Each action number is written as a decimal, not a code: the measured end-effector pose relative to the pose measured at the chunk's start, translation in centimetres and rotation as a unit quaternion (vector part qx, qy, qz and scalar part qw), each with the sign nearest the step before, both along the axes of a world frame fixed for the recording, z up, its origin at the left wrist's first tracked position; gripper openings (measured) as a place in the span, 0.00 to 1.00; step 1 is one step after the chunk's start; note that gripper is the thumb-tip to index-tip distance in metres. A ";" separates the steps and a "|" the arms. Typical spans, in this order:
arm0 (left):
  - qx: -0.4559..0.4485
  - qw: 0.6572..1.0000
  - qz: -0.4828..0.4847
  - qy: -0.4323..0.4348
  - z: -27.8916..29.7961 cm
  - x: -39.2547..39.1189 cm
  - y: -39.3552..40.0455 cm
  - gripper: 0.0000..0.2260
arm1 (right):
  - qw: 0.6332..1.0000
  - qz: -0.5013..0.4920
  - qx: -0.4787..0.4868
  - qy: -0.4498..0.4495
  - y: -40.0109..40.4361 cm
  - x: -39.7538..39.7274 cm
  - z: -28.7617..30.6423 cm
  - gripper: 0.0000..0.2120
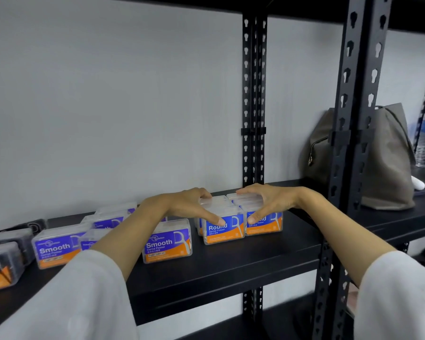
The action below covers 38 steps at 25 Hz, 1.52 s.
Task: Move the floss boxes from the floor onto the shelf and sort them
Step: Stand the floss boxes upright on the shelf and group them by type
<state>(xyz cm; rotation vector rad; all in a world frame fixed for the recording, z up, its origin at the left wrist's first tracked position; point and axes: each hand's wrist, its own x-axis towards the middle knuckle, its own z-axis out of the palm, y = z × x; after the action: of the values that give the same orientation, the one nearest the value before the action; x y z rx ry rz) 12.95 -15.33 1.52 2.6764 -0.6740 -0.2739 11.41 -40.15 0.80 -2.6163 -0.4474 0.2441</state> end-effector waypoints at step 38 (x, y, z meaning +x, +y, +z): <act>-0.073 0.958 0.105 -0.255 -3.7 -12.2 20.9 0.17 | 0.964 -0.014 0.161 -0.213 22.0 -9.3 -3.3 0.17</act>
<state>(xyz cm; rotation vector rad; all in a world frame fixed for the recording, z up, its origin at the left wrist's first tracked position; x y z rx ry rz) 0.71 5.61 -2.17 2.6532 -0.5123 0.5202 2.12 -18.13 -2.52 -2.3399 -0.5411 -0.3799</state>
